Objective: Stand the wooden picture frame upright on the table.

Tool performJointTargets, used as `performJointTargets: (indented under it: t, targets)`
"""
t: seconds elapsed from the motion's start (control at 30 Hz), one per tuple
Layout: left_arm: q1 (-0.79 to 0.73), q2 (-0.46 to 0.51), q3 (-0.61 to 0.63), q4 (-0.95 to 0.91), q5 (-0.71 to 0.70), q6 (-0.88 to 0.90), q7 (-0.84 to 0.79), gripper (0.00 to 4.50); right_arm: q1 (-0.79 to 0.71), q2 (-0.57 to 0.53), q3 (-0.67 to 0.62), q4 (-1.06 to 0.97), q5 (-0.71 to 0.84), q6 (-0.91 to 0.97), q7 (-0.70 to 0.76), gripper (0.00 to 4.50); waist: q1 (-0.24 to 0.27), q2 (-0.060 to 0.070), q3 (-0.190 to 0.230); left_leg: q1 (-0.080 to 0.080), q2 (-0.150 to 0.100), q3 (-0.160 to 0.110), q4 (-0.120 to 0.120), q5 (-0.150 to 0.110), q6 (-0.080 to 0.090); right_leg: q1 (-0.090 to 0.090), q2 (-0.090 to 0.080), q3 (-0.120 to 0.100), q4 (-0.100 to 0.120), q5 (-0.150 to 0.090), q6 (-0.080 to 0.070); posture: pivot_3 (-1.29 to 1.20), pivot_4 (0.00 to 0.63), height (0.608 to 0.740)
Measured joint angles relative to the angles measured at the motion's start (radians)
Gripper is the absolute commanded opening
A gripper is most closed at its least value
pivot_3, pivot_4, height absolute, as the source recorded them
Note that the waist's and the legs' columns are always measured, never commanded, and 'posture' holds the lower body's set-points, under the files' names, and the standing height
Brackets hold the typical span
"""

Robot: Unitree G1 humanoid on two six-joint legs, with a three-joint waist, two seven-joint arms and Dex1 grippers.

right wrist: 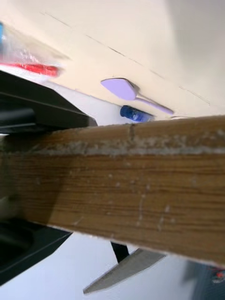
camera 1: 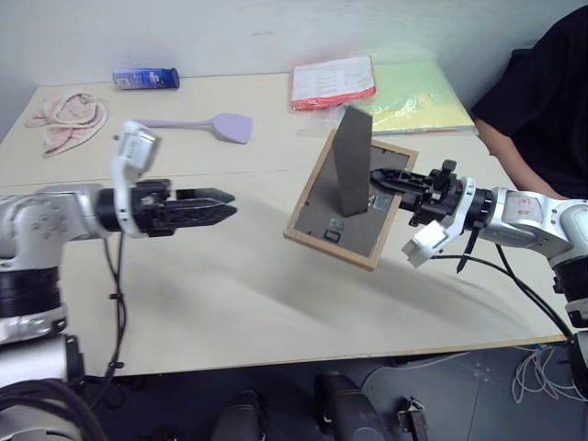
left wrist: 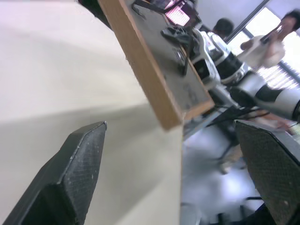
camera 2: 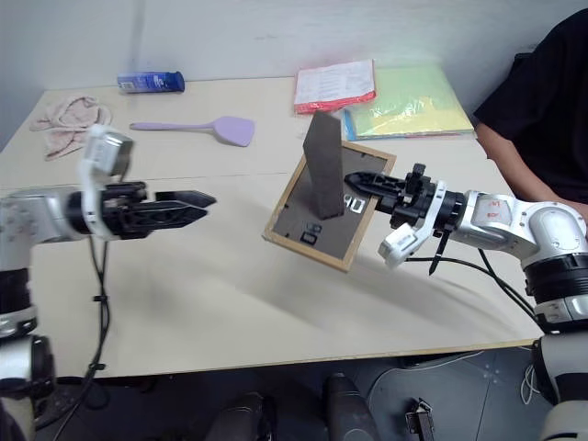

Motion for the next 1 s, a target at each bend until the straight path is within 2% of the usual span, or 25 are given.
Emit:
performJointTargets:
  t: [0.07, 0.1, 0.13, 0.2, 0.3, 0.4, 0.5, 0.67, 0.87, 1.0]
  targets:
    - [0.076, 0.040, 0.036, -0.100, -0.010, -0.030, -0.004, 4.50, 0.014, 0.024, 0.070, -0.013, 0.333, 0.074, 0.216, 1.27, 0.000, 0.000, 0.000, 0.000, 0.001, 0.000, 0.001, 0.000, 0.001, 0.001, 0.000, 0.000, 0.000, 0.000, 0.000, 0.00, 0.150, 0.740]
    - [0.114, 0.054, 0.045, -0.140, -0.010, -0.054, -0.006, 4.50, 0.045, 0.045, 0.094, -0.066, 0.538, 0.173, 0.354, 1.27, 0.001, 0.000, 0.000, 0.000, 0.001, -0.001, 0.001, 0.000, 0.001, 0.002, 0.000, -0.001, 0.001, 0.000, 0.000, 0.00, 0.150, 0.740]
    - [0.138, 0.059, 0.050, -0.159, -0.008, -0.073, -0.007, 4.50, 0.072, 0.059, 0.099, -0.111, 0.664, 0.262, 0.444, 1.27, 0.003, 0.000, 0.000, 0.000, 0.001, -0.002, 0.002, -0.001, 0.001, 0.002, 0.000, -0.002, 0.001, 0.000, 0.000, 0.00, 0.150, 0.740]
    - [0.203, 0.064, 0.054, -0.218, 0.017, -0.143, 0.004, 4.50, 0.145, 0.088, 0.104, -0.274, 1.024, 0.589, 0.670, 1.27, 0.009, 0.000, 0.000, 0.000, 0.001, -0.004, 0.002, -0.001, 0.002, 0.003, -0.002, -0.004, 0.001, 0.000, 0.000, 0.00, 0.150, 0.740]
    - [0.264, 0.061, 0.050, -0.270, 0.057, -0.244, 0.021, 4.50, 0.194, 0.116, 0.081, -0.415, 1.317, 0.953, 0.813, 1.27, 0.022, 0.000, 0.000, -0.001, 0.001, -0.005, 0.003, -0.002, 0.004, 0.003, -0.002, -0.005, 0.000, 0.000, 0.000, 0.00, 0.150, 0.740]
    - [0.286, 0.042, 0.042, -0.296, 0.087, -0.318, 0.051, 4.50, 0.226, 0.143, 0.031, -0.499, 1.490, 1.221, 0.867, 1.27, 0.036, 0.000, 0.000, -0.001, 0.001, -0.005, 0.003, -0.003, 0.004, 0.003, -0.002, -0.005, -0.001, 0.000, 0.000, 0.00, 0.150, 0.740]
    - [0.287, 0.035, 0.040, -0.295, 0.097, -0.353, 0.082, 4.50, 0.256, 0.201, 0.002, -0.529, 1.557, 1.379, 0.904, 1.27, 0.047, -0.001, -0.001, -0.001, 0.001, -0.005, 0.003, -0.003, 0.004, 0.003, -0.002, -0.005, -0.002, 0.000, 0.000, 0.00, 0.150, 0.740]
    - [0.287, 0.036, 0.029, -0.292, 0.097, -0.373, 0.093, 4.50, 0.283, 0.298, -0.007, -0.514, 1.564, 1.547, 0.934, 1.27, 0.056, -0.001, -0.001, -0.002, 0.001, -0.004, 0.003, -0.003, 0.004, 0.002, -0.002, -0.005, -0.001, 0.000, 0.000, 0.00, 0.150, 0.740]
    - [0.281, 0.042, 0.001, -0.288, 0.092, -0.375, 0.088, 4.50, 0.330, 0.376, -0.035, -0.416, 1.432, 1.512, 0.999, 1.27, 0.056, -0.002, -0.001, -0.002, 0.000, -0.004, 0.003, -0.003, 0.004, 0.002, -0.002, -0.005, -0.001, 0.000, 0.000, 0.00, 0.150, 0.740]
    - [0.265, 0.050, -0.010, -0.282, 0.090, -0.375, 0.080, 4.50, 0.358, 0.400, -0.063, -0.400, 1.408, 1.522, 1.056, 1.27, 0.056, -0.002, -0.001, -0.002, 0.000, -0.004, 0.003, -0.003, 0.004, 0.002, -0.002, -0.005, -0.001, 0.000, 0.000, 0.00, 0.150, 0.740]
